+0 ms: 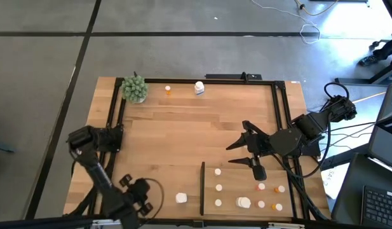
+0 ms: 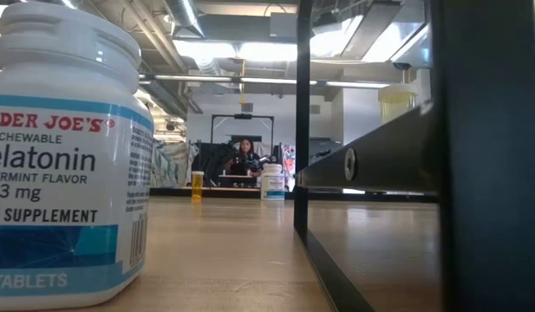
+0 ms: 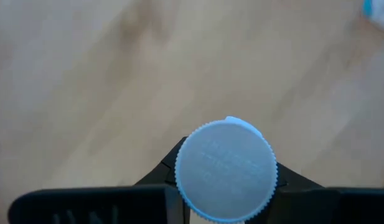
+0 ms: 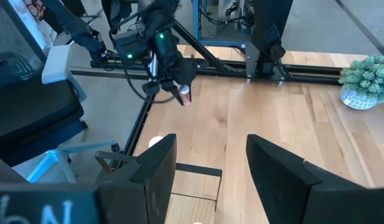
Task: Pick and place medicine bottles onto shelf by color
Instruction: Put the pink pill bottle on the shelf aligned with the other pink pill bottles
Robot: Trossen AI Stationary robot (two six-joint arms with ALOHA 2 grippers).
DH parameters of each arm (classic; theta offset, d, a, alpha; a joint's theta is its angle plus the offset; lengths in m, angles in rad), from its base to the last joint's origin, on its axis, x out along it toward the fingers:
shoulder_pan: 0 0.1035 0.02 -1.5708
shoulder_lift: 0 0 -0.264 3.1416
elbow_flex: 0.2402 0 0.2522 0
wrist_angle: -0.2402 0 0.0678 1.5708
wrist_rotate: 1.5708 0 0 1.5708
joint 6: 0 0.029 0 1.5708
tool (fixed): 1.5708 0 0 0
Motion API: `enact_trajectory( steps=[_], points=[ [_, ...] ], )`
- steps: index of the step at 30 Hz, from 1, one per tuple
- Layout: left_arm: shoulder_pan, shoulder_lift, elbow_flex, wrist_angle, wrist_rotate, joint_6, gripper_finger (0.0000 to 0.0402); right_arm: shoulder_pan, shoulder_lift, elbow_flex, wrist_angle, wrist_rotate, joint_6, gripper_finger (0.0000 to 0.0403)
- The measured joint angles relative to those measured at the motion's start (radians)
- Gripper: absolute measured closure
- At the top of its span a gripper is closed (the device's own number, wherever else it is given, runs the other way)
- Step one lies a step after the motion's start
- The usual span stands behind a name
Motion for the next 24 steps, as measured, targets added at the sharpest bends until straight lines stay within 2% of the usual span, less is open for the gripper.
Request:
enact_trajectory(
  steps=[9,17,21,24],
  points=[
    [0.229,-0.041,0.0,-0.01,0.004,0.357,0.0325,0.0,0.0,0.0,0.0,0.0,-0.003,0.0206],
    [0.42,-0.082,-0.011,-0.015,-0.019,0.598,0.0325,0.0,0.0,0.0,-0.003,-0.009,-0.004,0.0206],
    [0.513,-0.146,-0.065,0.047,-0.029,0.681,0.0325,0.0,-0.001,0.0,-0.01,-0.044,-0.003,0.0206],
    [0.584,-0.207,-0.141,0.172,-0.027,0.762,0.0325,0.0,-0.001,0.0,-0.012,-0.069,-0.004,0.0206]
  ],
)
